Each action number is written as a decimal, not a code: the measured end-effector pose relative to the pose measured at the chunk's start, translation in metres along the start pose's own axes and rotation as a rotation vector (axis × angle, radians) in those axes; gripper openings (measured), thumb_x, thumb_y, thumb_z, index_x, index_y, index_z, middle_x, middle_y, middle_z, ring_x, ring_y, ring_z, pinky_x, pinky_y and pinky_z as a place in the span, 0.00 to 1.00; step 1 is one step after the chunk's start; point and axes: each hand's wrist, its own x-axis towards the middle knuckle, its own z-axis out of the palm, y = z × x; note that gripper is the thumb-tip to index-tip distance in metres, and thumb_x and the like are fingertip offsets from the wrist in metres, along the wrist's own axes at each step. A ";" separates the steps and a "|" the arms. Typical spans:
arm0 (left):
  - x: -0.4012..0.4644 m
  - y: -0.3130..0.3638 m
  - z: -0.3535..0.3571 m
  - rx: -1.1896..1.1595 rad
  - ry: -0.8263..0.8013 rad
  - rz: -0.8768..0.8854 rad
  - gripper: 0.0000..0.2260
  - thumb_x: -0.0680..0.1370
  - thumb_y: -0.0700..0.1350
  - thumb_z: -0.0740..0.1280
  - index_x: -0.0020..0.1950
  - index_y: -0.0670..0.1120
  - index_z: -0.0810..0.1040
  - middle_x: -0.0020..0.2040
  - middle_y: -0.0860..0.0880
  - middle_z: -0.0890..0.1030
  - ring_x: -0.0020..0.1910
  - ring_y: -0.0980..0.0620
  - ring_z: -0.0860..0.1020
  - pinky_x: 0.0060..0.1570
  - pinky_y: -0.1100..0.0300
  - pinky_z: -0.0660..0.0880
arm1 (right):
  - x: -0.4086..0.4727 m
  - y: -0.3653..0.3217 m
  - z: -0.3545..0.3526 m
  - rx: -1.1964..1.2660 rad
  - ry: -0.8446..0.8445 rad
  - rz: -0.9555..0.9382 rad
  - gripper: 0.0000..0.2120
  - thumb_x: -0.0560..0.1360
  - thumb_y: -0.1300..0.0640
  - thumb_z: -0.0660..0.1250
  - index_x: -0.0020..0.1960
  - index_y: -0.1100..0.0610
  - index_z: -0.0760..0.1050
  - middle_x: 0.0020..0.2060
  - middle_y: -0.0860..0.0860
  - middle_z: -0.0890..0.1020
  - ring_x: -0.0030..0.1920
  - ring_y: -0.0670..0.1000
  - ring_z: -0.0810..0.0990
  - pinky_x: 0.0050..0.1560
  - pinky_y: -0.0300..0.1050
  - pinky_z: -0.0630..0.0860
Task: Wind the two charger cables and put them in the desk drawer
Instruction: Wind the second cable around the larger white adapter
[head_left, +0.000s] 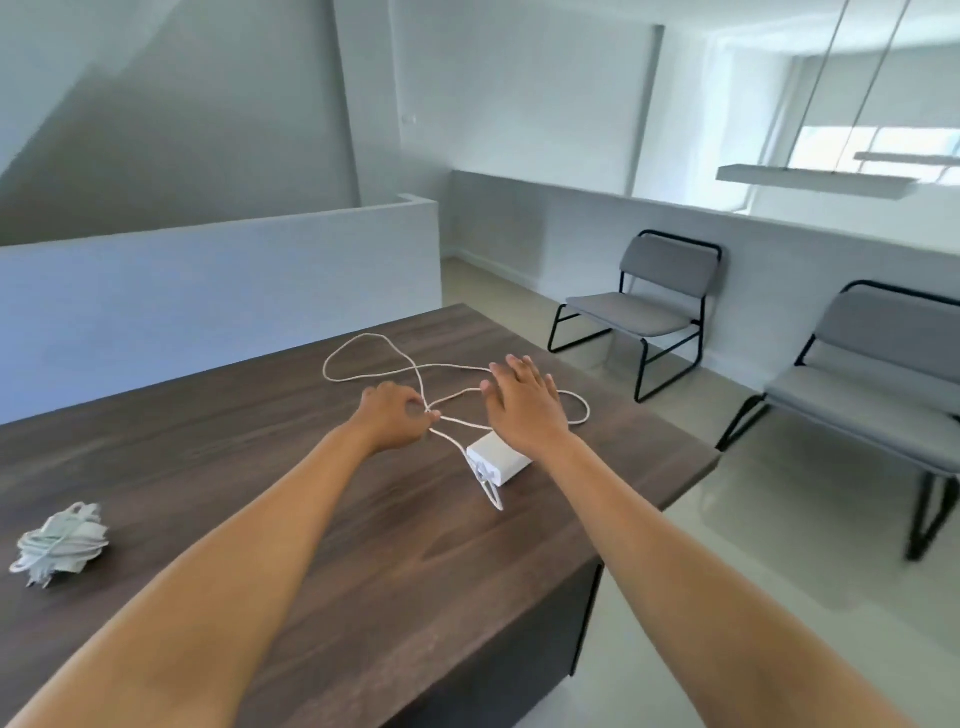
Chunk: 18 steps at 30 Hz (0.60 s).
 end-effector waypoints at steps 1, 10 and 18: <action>0.002 0.016 0.004 -0.033 -0.022 0.045 0.20 0.75 0.58 0.66 0.59 0.46 0.80 0.58 0.45 0.80 0.62 0.45 0.74 0.63 0.55 0.67 | -0.003 0.015 -0.006 -0.013 0.005 0.044 0.24 0.83 0.48 0.47 0.77 0.54 0.58 0.78 0.53 0.54 0.78 0.52 0.46 0.76 0.54 0.43; -0.006 0.089 0.032 0.109 -0.287 0.064 0.19 0.66 0.60 0.73 0.34 0.45 0.74 0.35 0.48 0.75 0.37 0.48 0.73 0.35 0.59 0.66 | -0.046 0.098 0.005 -0.038 -0.124 0.350 0.25 0.83 0.50 0.45 0.78 0.56 0.53 0.78 0.53 0.52 0.78 0.53 0.46 0.76 0.54 0.45; -0.016 0.094 0.038 0.049 -0.240 -0.031 0.22 0.65 0.57 0.75 0.50 0.44 0.75 0.46 0.49 0.77 0.47 0.47 0.77 0.41 0.60 0.68 | -0.058 0.108 0.019 -0.180 -0.172 0.352 0.26 0.83 0.50 0.42 0.79 0.56 0.48 0.79 0.52 0.48 0.78 0.52 0.44 0.77 0.51 0.42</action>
